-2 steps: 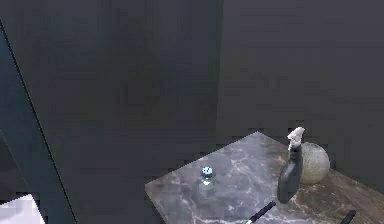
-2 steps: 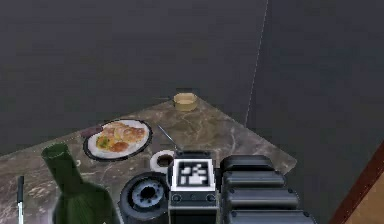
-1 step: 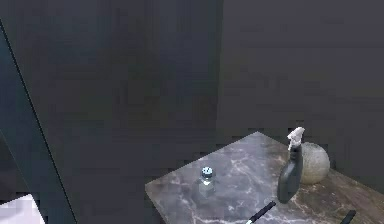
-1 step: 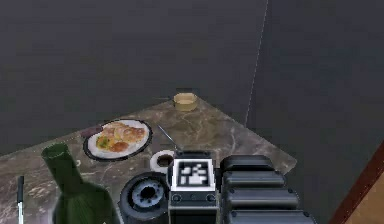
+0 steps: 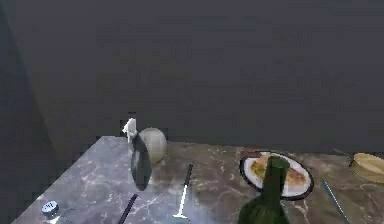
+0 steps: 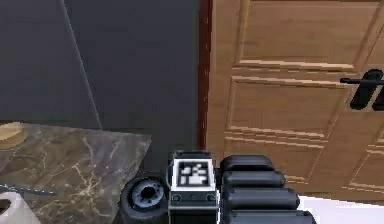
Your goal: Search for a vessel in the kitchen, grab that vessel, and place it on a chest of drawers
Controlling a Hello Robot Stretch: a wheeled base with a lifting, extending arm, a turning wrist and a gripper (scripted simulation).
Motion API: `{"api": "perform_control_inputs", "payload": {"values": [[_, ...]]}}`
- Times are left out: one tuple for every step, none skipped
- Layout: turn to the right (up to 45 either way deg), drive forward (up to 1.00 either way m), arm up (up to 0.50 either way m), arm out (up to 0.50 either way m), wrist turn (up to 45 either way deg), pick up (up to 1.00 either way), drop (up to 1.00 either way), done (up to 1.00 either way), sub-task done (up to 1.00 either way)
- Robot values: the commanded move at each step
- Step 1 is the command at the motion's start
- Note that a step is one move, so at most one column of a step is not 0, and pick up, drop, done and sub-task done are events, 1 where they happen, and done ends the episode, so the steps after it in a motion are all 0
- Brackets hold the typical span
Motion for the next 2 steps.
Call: {"api": "perform_control_inputs", "payload": {"values": [[-45.0,0.0,0.0,0.0,0.0,0.0,0.0,0.0,0.0],[-45.0,0.0,0.0,0.0,0.0,0.0,0.0,0.0,0.0]]}}
